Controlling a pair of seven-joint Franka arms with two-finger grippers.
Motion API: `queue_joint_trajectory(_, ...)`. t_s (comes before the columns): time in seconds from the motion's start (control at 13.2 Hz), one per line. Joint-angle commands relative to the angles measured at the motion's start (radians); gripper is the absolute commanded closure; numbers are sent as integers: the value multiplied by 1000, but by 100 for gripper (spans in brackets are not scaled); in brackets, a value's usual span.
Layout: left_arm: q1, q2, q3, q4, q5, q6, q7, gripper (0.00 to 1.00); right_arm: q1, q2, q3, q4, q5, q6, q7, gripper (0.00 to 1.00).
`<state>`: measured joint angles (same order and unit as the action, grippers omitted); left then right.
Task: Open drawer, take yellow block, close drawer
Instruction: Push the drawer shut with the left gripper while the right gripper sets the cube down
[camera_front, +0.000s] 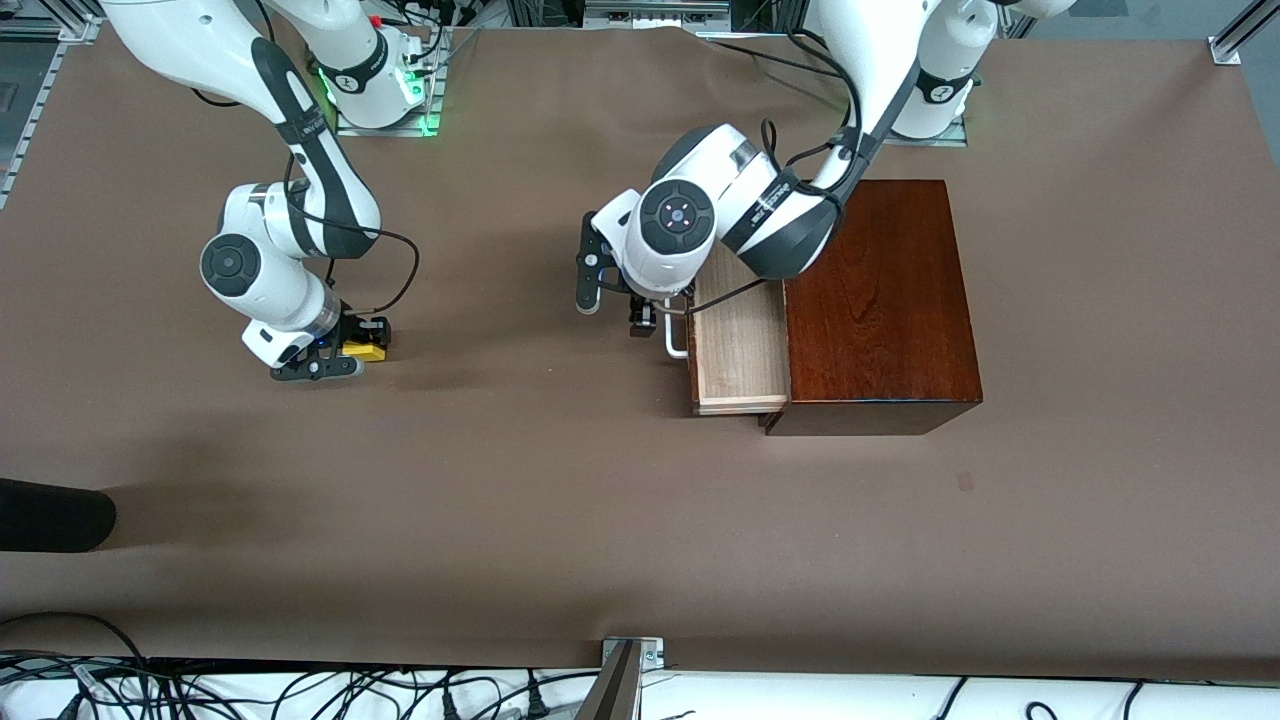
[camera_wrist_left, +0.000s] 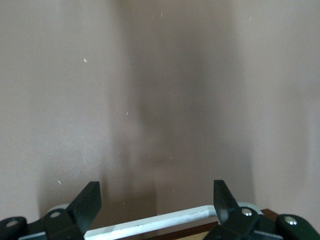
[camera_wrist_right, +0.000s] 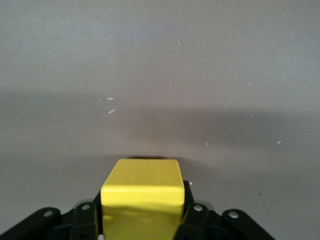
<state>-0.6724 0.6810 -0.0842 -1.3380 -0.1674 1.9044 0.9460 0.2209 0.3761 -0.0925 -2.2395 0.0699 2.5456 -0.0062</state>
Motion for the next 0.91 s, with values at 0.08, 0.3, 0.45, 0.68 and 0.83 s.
queue_joint_trajectory(0.08, -13, 29, 1, 2, 32, -7, 22, 0, -15, 20, 17, -29, 15, 64, 15, 100)
queue_joint_trajectory(0.3, 20, 26, 15, 2, 34, -137, 27, 0, -15, 12, 16, -29, 13, 58, 3, 43)
queue_joint_trajectory(0.45, 51, 25, 14, 5, 55, -206, 34, 0, -15, -52, 16, -22, 11, 33, -17, 0)
queue_joint_trajectory(0.68, 63, 23, 14, 5, 145, -223, 50, 0, -21, -184, 17, 30, -2, -89, -115, 0)
queue_joint_trajectory(0.83, 63, 23, 15, 6, 181, -258, 50, 0, -69, -218, 17, 128, -2, -198, -237, 0)
